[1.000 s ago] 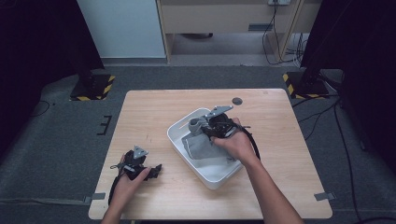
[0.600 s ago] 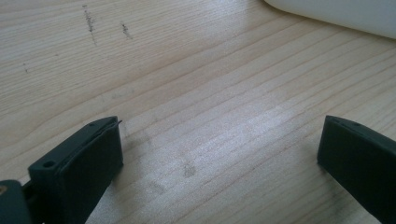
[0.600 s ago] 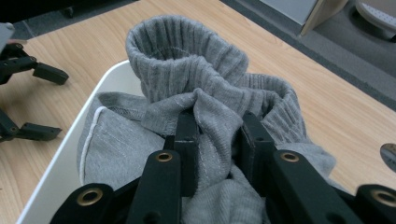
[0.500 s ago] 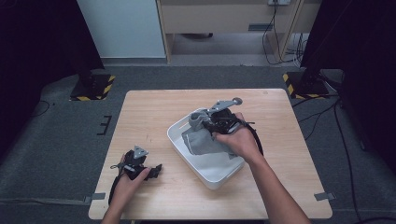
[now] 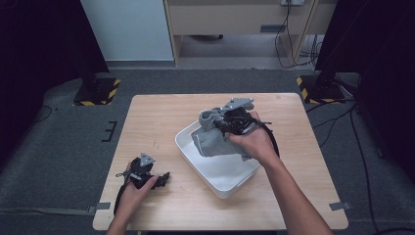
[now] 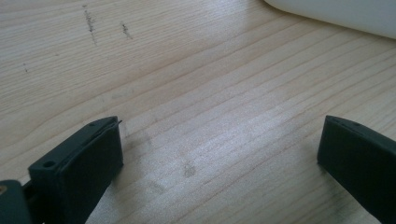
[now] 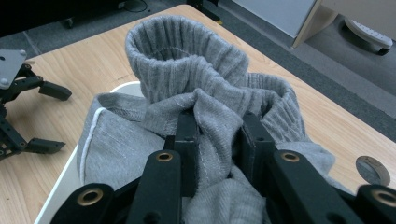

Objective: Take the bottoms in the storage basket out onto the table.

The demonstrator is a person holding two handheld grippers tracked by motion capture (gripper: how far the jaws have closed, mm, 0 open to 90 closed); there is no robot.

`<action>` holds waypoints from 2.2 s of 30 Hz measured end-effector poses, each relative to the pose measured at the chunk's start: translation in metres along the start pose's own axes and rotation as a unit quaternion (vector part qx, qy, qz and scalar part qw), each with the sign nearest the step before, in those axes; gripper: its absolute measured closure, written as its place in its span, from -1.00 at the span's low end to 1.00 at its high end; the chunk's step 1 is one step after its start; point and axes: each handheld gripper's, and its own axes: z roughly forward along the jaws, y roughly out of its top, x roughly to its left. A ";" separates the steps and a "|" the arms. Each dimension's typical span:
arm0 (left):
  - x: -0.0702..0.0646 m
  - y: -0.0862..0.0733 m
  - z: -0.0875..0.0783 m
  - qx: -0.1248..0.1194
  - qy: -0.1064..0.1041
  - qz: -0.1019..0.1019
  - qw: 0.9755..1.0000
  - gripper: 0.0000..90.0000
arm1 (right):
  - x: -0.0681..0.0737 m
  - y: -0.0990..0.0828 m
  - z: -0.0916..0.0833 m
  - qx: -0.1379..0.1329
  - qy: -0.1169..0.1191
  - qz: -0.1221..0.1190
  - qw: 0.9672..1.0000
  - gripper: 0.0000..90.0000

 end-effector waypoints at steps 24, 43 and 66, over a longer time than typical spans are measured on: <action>0.000 0.000 0.000 0.000 0.000 0.001 1.000 -1.00 | -0.013 0.011 -0.020 -0.027 -0.014 0.010 0.999 0.62; 0.000 0.000 0.000 0.000 0.000 0.001 1.000 -1.00 | -0.040 0.007 -0.044 -0.031 -0.043 0.022 0.998 0.62; -0.001 0.000 0.000 0.001 0.001 0.000 1.000 -1.00 | -0.077 -0.022 -0.068 -0.034 -0.081 0.057 0.994 0.61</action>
